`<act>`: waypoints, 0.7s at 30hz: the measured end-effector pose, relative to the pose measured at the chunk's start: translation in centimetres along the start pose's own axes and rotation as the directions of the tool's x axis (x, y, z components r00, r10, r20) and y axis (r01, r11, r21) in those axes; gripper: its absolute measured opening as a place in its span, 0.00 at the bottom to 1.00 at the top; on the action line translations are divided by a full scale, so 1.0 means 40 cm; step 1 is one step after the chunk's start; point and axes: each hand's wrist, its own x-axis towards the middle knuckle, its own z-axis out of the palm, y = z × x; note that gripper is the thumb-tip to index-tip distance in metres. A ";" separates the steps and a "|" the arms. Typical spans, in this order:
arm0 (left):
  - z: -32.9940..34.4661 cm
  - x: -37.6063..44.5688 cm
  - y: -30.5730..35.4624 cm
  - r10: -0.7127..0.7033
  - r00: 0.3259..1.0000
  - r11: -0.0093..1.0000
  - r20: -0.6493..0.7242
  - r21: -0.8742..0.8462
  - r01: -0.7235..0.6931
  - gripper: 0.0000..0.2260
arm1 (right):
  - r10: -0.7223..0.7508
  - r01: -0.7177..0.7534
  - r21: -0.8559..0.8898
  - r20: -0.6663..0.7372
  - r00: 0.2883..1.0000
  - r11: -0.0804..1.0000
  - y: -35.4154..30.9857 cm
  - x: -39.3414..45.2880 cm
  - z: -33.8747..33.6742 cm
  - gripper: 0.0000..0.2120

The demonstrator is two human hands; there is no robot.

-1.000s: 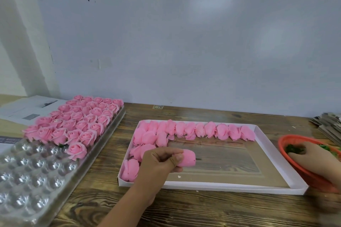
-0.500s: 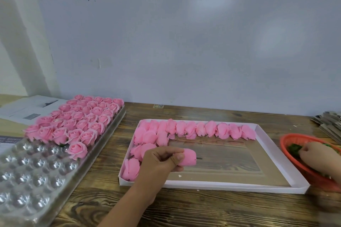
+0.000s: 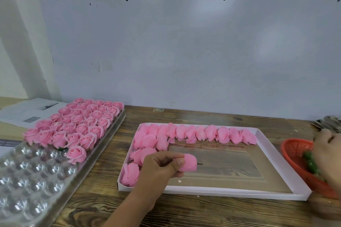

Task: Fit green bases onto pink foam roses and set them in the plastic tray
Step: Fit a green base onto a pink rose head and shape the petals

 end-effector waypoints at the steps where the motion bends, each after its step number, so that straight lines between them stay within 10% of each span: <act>1: 0.000 0.000 0.000 0.000 1.000 1.000 -0.001 -0.001 0.000 0.06 | 0.058 -0.062 0.092 0.040 0.998 0.994 -0.009 -0.011 0.003 0.21; 12: 0.000 0.000 0.001 -0.005 1.000 1.000 -0.012 -0.012 0.005 0.06 | -0.032 -0.267 0.520 0.496 0.868 0.811 -0.152 -0.196 0.032 0.12; 21: -0.002 0.000 0.002 0.005 1.000 1.000 0.000 -0.015 -0.005 0.07 | -0.188 -0.322 0.496 0.732 0.655 0.806 -0.230 -0.366 0.101 0.15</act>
